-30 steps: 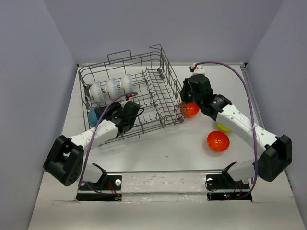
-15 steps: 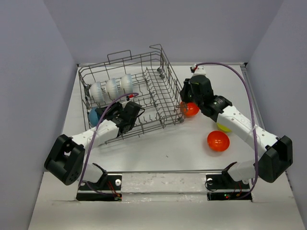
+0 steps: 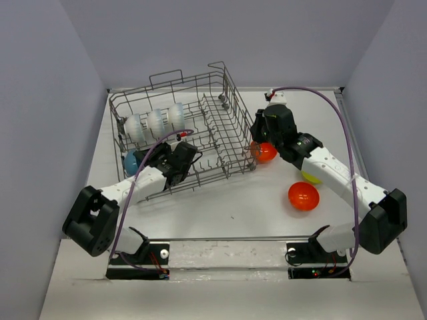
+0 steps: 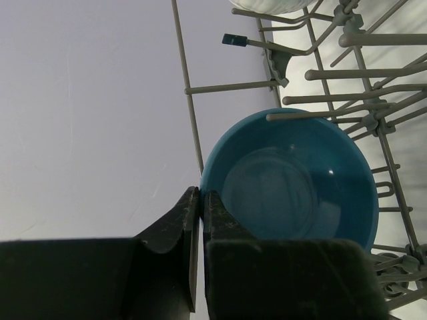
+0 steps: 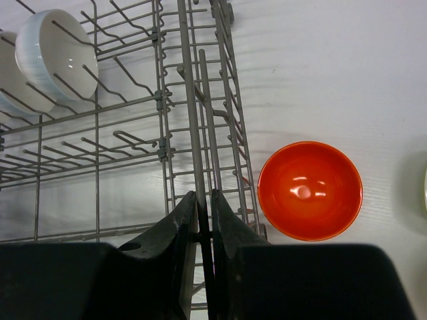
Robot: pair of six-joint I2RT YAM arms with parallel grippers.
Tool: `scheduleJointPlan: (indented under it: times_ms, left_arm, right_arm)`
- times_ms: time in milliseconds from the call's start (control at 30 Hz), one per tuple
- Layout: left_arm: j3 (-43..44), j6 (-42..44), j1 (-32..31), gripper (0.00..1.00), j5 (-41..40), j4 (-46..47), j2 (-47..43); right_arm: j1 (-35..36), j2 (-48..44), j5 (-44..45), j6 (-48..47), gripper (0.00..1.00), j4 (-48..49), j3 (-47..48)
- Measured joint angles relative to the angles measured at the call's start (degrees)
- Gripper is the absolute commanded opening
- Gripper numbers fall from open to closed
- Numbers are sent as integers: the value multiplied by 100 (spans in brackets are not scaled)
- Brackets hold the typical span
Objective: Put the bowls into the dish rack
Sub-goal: Insert the bowl into the dish rack.
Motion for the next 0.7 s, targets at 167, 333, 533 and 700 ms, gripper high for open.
scheduleJointPlan:
  times_ms: [167,333,533,700]
  left_arm:
    - [0,-37,-13,20,39,-31,0]
    - [0,-85,-13,26,83,-96,0]
    - [0,-166,-46,36,166,-195,0]
    - [0,-240,-48,41,216,-269,0]
  right_arm:
    - [0,0,0,0,1,0,-2]
    - [0,0,-2,0,1,0,-2]
    - [0,0,0,0,1,4,-4]
    - [0,-11,0,0,1,33,-24]
